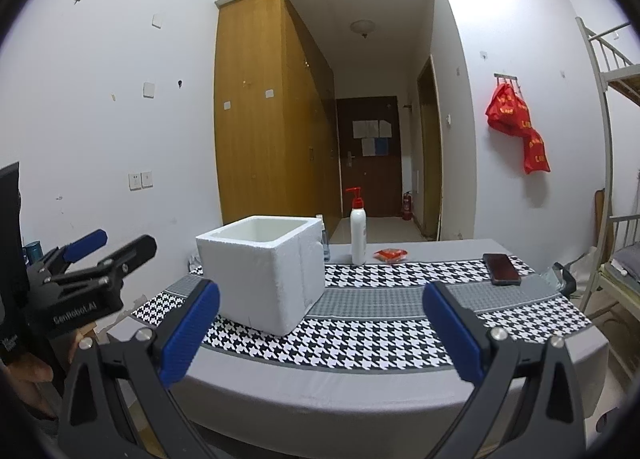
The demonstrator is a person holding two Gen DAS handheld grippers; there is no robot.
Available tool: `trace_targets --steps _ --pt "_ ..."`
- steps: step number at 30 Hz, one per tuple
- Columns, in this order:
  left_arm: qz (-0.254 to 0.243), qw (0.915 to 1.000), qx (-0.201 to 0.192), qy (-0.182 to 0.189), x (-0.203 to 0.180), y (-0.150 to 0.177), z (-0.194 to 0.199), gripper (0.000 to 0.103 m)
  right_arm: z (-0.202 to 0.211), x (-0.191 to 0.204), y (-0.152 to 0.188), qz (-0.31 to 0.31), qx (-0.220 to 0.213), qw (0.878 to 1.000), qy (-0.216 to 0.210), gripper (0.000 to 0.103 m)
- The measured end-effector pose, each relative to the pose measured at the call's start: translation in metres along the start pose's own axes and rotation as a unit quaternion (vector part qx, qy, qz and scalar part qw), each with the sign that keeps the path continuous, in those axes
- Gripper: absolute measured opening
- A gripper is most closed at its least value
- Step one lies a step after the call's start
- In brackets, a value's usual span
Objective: Organize soft objects
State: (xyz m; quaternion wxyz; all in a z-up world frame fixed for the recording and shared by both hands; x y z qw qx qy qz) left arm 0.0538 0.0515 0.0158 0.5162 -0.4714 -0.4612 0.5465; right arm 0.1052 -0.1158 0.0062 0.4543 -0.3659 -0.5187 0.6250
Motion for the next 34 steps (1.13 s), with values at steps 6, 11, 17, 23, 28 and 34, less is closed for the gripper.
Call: trace_targets --steps 6,11,17,23,28,34 --pt "0.007 1.0000 0.004 0.005 0.000 0.014 0.010 0.102 0.009 0.003 0.013 0.000 -0.001 1.000 0.002 0.103" --pt "0.009 0.9999 0.010 0.005 0.001 0.027 0.017 0.102 0.012 0.007 0.025 0.001 0.006 1.000 -0.001 0.103" --pt "0.003 0.9999 0.008 -0.010 0.003 0.033 0.023 0.102 0.012 0.011 0.032 0.005 0.014 1.000 -0.004 0.103" --pt "0.008 0.9998 0.005 -0.020 0.010 0.032 0.025 0.102 0.013 0.011 0.031 0.004 0.011 1.000 0.001 0.102" --pt "0.007 0.9998 0.005 -0.018 0.008 0.031 0.025 0.102 0.015 0.011 0.031 0.007 0.013 1.000 0.000 0.102" --pt "0.006 0.9999 0.000 -0.015 0.006 0.030 0.027 0.102 0.016 0.011 0.031 0.008 0.012 1.000 0.000 0.102"
Point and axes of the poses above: each gripper's, at about its wrist camera, not at the fingertips, and z roughly against the way its jaws point, x to its left, y to its underside, the point moved 6 cm from there along -z, roughly the way its jaws point, and after that the axes turned 12 degrees about y, right-handed, at the moved point
